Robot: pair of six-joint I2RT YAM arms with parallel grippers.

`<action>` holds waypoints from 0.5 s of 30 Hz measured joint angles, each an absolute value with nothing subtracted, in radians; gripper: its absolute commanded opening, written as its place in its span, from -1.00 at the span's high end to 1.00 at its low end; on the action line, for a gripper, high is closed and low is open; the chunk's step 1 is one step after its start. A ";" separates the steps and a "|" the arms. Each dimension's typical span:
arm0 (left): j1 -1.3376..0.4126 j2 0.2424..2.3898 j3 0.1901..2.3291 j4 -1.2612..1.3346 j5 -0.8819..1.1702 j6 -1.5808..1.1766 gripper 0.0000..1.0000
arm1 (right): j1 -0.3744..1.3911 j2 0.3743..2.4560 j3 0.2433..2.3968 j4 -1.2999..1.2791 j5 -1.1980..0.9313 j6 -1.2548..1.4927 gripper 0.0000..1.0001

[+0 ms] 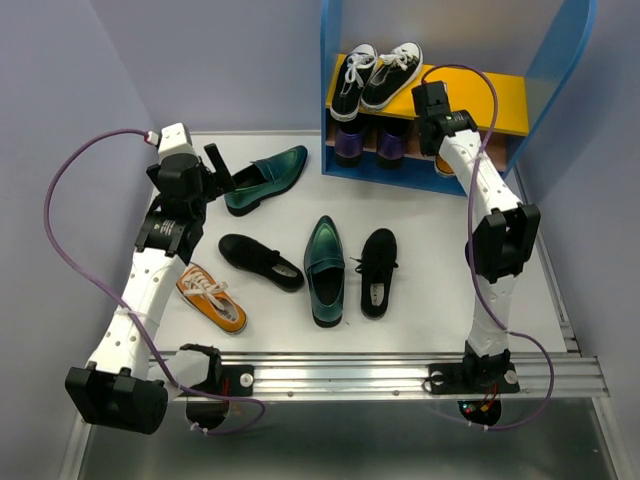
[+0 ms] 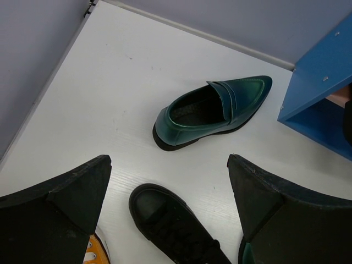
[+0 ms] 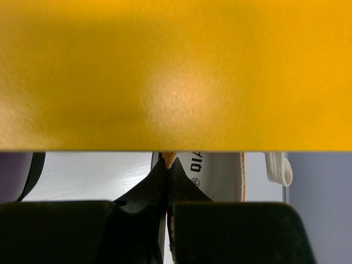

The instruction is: Place and organize the shoes onto the shoe shelf

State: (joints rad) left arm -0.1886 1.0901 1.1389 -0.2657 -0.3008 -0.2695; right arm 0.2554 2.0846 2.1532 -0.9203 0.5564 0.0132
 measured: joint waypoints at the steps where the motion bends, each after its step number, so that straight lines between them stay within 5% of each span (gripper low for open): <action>1: -0.189 1.089 1.139 -0.267 -0.302 -0.270 -0.98 | 0.255 2.085 2.153 -0.905 0.559 0.006 0.99; 8: -0.189 1.084 1.139 -0.282 -0.307 -0.270 -0.98 | 0.255 2.104 2.154 -0.816 0.569 -0.023 0.93; 15: -0.189 1.076 1.139 -0.296 -0.314 -0.266 -0.98 | 0.265 2.125 2.161 -0.768 0.600 -0.036 0.18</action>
